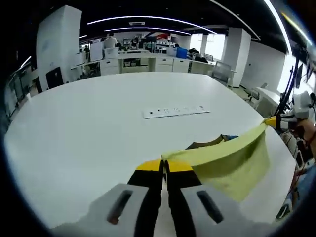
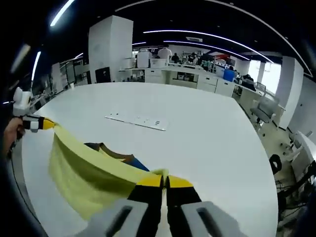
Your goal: Fold the garment on the visible template until the final outline fits inside the template.
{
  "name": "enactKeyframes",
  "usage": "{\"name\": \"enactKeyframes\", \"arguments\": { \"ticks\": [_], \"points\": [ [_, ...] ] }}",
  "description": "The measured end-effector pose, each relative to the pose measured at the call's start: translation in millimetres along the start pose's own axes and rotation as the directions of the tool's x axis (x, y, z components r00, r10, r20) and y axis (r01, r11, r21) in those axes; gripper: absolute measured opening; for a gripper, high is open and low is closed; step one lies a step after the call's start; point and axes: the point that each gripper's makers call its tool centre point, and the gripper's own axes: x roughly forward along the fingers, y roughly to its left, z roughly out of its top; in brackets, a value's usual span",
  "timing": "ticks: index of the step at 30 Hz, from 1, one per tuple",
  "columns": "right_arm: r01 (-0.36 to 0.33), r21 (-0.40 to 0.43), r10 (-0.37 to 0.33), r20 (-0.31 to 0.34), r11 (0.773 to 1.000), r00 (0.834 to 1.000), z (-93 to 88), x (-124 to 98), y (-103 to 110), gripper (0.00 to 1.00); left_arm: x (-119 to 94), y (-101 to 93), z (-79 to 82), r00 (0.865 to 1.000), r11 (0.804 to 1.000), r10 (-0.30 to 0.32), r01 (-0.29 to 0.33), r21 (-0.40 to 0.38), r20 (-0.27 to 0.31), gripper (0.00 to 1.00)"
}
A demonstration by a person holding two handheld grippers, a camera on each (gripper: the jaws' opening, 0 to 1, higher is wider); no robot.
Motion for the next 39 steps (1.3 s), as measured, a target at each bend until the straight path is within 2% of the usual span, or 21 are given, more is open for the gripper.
{"name": "enactKeyframes", "arguments": {
  "ticks": [4,9,19,23,29,33,35,39],
  "points": [
    [0.001,0.026,0.0,-0.011,1.0,1.0,-4.2,13,-1,0.0,15,4.6,-4.9,1.0,0.999,0.023,-0.023,-0.027,-0.005,0.0],
    [0.006,0.052,-0.004,-0.039,0.999,0.999,-13.9,32,-3,0.0,32,7.3,-14.8,0.998,0.998,0.053,-0.053,-0.024,-0.019,0.0],
    [0.014,0.104,-0.004,-0.099,0.995,0.995,-37.4,63,-7,0.0,62,19.4,-36.2,0.996,0.991,0.063,-0.07,-0.116,-0.062,0.0],
    [0.013,0.125,0.0,-0.105,0.992,0.995,-42.3,71,-8,0.0,71,23.3,-45.9,0.994,0.985,0.067,-0.08,-0.155,-0.085,0.0],
    [0.005,0.144,0.012,-0.12,0.99,0.993,-49.8,78,-9,0.0,74,20.5,-58.0,0.993,0.984,0.072,-0.087,-0.156,-0.098,0.0],
    [-0.007,0.147,0.025,-0.12,0.989,0.992,-53.0,80,-8,0.0,76,20.9,-60.4,0.993,0.986,0.061,-0.075,-0.145,-0.1,0.0],
    [-0.011,0.155,0.031,-0.126,0.988,0.992,-54.6,81,-8,0.0,77,19.6,-62.5,0.993,0.992,0.052,-0.064,-0.11,-0.111,0.0],
    [-0.02,0.185,0.043,-0.123,0.983,0.991,-53.8,79,-9,0.0,78,18.9,-59.1,0.995,0.998,0.025,-0.029,-0.048,-0.096,0.01]
  ]
}}
